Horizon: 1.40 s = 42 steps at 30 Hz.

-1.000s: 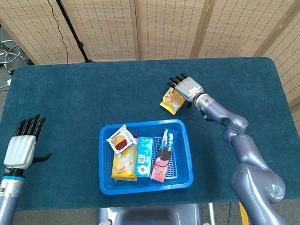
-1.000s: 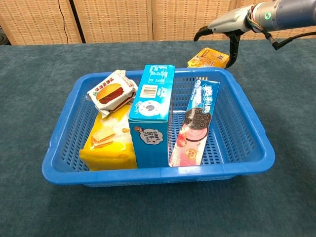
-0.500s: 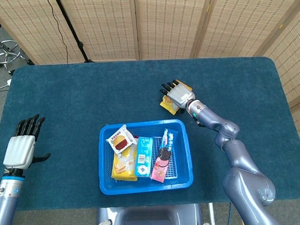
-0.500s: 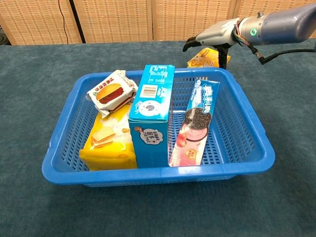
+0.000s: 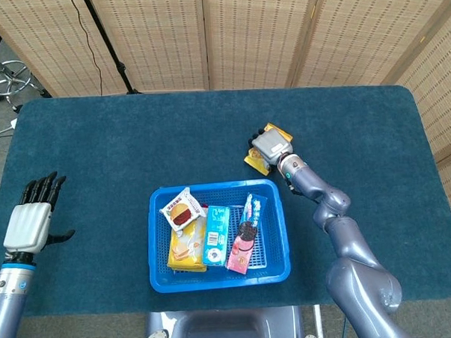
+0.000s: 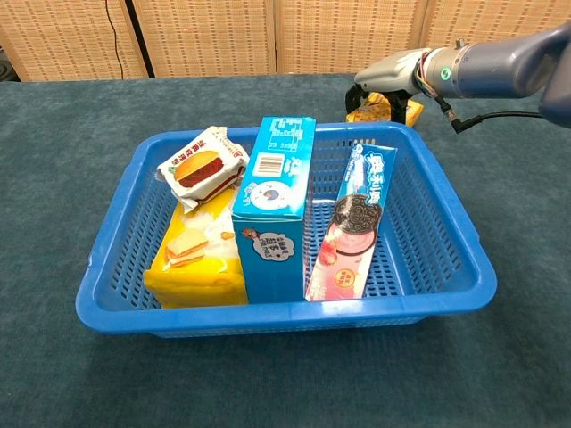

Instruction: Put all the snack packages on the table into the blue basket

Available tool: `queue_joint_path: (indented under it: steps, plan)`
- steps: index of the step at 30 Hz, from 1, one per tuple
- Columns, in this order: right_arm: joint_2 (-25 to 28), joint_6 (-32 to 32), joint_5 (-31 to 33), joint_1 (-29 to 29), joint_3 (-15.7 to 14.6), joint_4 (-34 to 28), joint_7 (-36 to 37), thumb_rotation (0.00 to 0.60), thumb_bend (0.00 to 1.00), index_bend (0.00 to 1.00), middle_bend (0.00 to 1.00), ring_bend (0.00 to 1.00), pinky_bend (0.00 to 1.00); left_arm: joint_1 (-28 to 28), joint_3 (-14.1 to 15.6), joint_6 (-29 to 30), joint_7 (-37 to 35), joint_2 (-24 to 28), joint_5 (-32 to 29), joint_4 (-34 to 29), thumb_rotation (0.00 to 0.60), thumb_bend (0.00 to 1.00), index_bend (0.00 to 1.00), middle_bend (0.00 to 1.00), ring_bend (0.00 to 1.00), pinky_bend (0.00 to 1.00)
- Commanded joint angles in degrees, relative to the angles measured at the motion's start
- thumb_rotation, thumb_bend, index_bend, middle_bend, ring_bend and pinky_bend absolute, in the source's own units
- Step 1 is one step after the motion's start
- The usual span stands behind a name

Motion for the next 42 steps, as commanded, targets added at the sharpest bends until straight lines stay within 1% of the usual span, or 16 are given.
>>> queue_joint_path:
  steps: [1, 4, 8, 13, 14, 16, 18, 21, 22, 26, 29, 32, 34, 36, 39, 42]
  plan:
    - [-0.01, 0.84, 1.48, -0.55, 1.51, 0.09, -0.84, 0.6, 0.17, 0.56, 0.56, 0.47, 0.66, -0.05, 0.16, -0.16, 0.08, -0.04, 0.14, -0.07, 0.6, 0.0, 0.0, 0.0, 0.0, 0.0]
    - [0.77, 3.44, 2.28, -1.07, 2.42, -0.27, -1.2, 0.6, 0.17, 0.57, 0.58, 0.49, 0.69, -0.1, 0.18, -0.38, -0.07, -0.03, 0.06, -0.15, 0.6, 0.0, 0.0, 0.0, 0.0, 0.0]
    - [2.4, 7.53, 2.66, -1.65, 2.98, -0.88, -1.24, 0.6, 0.18, 0.57, 0.59, 0.5, 0.69, -0.18, 0.29, -0.7, -0.41, 0.11, 0.26, -0.38, 0.6, 0.0, 0.0, 0.0, 0.0, 0.0]
    - [5.66, 14.3, 2.93, -2.47, 3.6, -2.02, -0.88, 0.6, 0.18, 0.57, 0.59, 0.5, 0.69, -0.1, 0.6, -0.85, -1.09, 0.46, 1.02, -0.75, 0.6, 0.0, 0.0, 0.0, 0.0, 0.0]
    - [6.56, 16.08, 3.01, -2.68, 3.79, -2.46, -0.65, 0.6, 0.18, 0.57, 0.59, 0.5, 0.69, -0.07, 0.67, -0.87, -1.3, 0.59, 1.23, -0.87, 0.6, 0.0, 0.0, 0.0, 0.0, 0.0]
    - [9.66, 23.25, 3.61, -3.38, 4.85, -3.9, 0.85, 0.6, 0.18, 0.57, 0.59, 0.5, 0.69, 0.03, 0.87, -0.9, -2.24, 1.04, 2.11, -1.45, 0.6, 0.0, 0.0, 0.0, 0.0, 0.0]
    - [13.02, 28.59, 3.05, -4.24, 4.7, -7.15, 2.39, 0.6, 0.18, 0.57, 0.59, 0.5, 0.69, 0.2, 1.07, -0.83, -3.32, 1.61, 3.01, -1.77, 0.6, 0.0, 0.0, 0.0, 0.0, 0.0]
    - [17.61, 35.41, 2.47, -5.38, 4.86, -12.72, 3.3, 0.6, 0.18, 0.57, 0.59, 0.5, 0.69, 0.51, 1.26, -0.47, -4.58, 2.3, 4.09, -2.09, 0.6, 0.0, 0.0, 0.0, 0.0, 0.0]
    - [19.64, 38.46, 2.06, -5.96, 4.89, -15.58, 3.2, 0.6, 0.18, 0.57, 0.59, 0.5, 0.69, 0.65, 1.38, -0.33, -5.03, 2.6, 4.54, -2.26, 0.6, 0.0, 0.0, 0.0, 0.0, 0.0]
    - [26.36, 45.79, 0.17, -7.8, 4.37, -26.15, 0.04, 0.6, 0.18, 0.57, 0.6, 0.5, 0.69, 1.07, 1.66, 0.1, -6.22, 3.45, 5.63, -2.71, 0.6, 0.0, 0.0, 0.0, 0.0, 0.0]
    - [33.84, 51.36, -2.52, -9.59, 3.35, -39.8, -5.21, 0.6, 0.18, 0.57, 0.6, 0.5, 0.69, 1.39, 1.97, 0.41, -7.03, 4.02, 6.64, -2.99, 0.6, 0.0, 0.0, 0.0, 0.0, 0.0]
    - [39.78, 52.77, -4.98, -10.43, 2.37, -51.44, -11.78, 0.6, 0.18, 0.57, 0.6, 0.5, 0.69, 1.51, 2.23, 0.4, -7.67, 4.43, 7.42, -3.28, 0.6, 0.0, 0.0, 0.0, 0.0, 0.0]
    - [43.11, 52.94, -7.05, -10.87, 1.45, -57.87, -16.15, 0.6, 0.18, 0.57, 0.6, 0.5, 0.69, 1.7, 2.47, 0.59, -8.23, 4.79, 8.2, -3.5, 0.6, 0.0, 0.0, 0.0, 0.0, 0.0]
    - [45.43, 52.85, -8.73, -11.32, 0.63, -62.28, -18.93, 0.6, 0.18, 0.57, 0.6, 0.5, 0.69, 1.95, 2.72, 0.89, -8.93, 5.15, 9.01, -3.67, 0.6, 0.0, 0.0, 0.0, 0.0, 0.0]
    - [47.8, 52.56, -10.45, -12.01, -0.18, -66.55, -21.7, 0.6, 0.18, 0.57, 0.6, 0.5, 0.69, 2.25, 2.92, 1.3, -9.85, 5.63, 9.91, -3.75, 0.6, 0.0, 0.0, 0.0, 0.0, 0.0]
    - [50.54, 52.75, -13.32, -13.47, -1.87, -71.41, -24.9, 0.6, 0.18, 0.57, 0.6, 0.51, 0.69, 2.78, 3.26, 2.09, -11.46, 6.36, 11.37, -3.86, 0.6, 0.0, 0.0, 0.0, 0.0, 0.0]
